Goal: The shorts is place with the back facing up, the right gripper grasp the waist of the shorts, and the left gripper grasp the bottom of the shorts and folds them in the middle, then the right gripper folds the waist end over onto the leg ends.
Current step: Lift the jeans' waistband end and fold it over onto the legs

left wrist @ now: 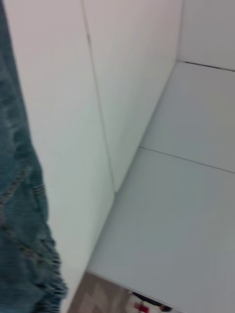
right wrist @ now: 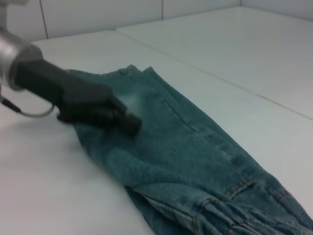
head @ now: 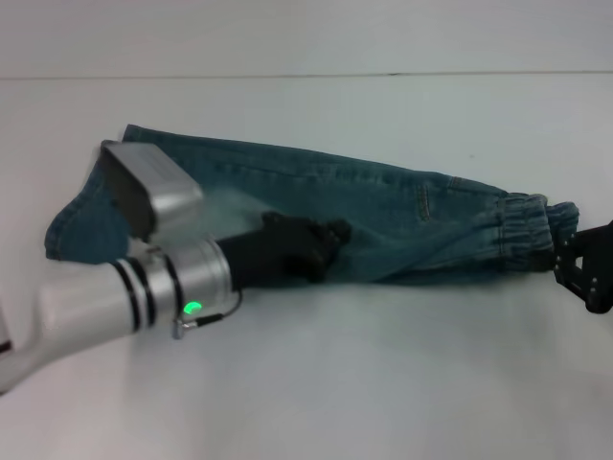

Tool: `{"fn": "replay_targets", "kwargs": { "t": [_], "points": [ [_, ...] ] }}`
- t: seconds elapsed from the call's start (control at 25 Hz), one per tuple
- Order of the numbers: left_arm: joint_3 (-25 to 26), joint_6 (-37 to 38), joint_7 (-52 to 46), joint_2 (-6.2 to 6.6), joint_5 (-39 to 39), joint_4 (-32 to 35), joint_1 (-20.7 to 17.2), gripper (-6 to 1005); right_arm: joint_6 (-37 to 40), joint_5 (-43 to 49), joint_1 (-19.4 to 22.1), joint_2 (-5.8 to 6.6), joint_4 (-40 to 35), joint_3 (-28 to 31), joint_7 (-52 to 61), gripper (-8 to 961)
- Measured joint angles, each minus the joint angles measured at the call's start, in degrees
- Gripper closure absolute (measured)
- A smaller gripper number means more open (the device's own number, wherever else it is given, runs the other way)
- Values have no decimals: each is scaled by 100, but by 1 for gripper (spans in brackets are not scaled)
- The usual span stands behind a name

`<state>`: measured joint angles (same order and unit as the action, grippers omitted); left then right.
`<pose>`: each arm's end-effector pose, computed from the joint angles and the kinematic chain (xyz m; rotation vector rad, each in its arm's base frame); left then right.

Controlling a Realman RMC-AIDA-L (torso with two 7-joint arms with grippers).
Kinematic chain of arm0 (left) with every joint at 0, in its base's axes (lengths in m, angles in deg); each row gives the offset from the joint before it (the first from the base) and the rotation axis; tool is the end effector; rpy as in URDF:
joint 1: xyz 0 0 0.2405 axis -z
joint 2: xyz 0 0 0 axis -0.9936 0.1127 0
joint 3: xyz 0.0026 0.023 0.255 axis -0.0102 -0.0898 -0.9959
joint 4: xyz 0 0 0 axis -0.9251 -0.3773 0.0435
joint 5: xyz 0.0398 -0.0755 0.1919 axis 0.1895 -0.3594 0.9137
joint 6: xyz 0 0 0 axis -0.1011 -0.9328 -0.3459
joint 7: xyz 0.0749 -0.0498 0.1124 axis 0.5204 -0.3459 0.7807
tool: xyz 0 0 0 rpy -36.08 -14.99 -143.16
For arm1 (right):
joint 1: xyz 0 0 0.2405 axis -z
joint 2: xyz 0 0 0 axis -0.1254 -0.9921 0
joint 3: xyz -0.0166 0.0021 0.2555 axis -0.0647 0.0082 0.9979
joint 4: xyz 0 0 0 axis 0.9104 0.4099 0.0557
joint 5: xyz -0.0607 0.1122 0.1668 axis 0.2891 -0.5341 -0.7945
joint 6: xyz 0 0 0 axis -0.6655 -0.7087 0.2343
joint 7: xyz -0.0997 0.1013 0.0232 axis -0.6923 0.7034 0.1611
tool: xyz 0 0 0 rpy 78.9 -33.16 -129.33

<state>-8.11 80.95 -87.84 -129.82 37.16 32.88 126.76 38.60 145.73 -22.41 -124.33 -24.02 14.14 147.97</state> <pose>-0.2253 0.3437 -0.1281 -2.5602 -0.7370 -0.7150 0.3152 0.2954 0.0444 -2.5690 0.4983 0.2982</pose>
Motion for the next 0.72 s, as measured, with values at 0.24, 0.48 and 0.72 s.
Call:
{"fn": "replay_targets", "kwargs": {
  "t": [0.24,0.48,0.72],
  "points": [
    [305,-457,487,1,-93,-612,226,958,173,-167,2,14,-437,-139,261,887],
    [343,-542,494,0,-66,-699,217,955,207,-129,-181,61,-1065,-217,609,883],
    [431,-616,570,0,-85,-700,34,956,233,224,-679,115,-1530,-217,855,879]
  ]
}}
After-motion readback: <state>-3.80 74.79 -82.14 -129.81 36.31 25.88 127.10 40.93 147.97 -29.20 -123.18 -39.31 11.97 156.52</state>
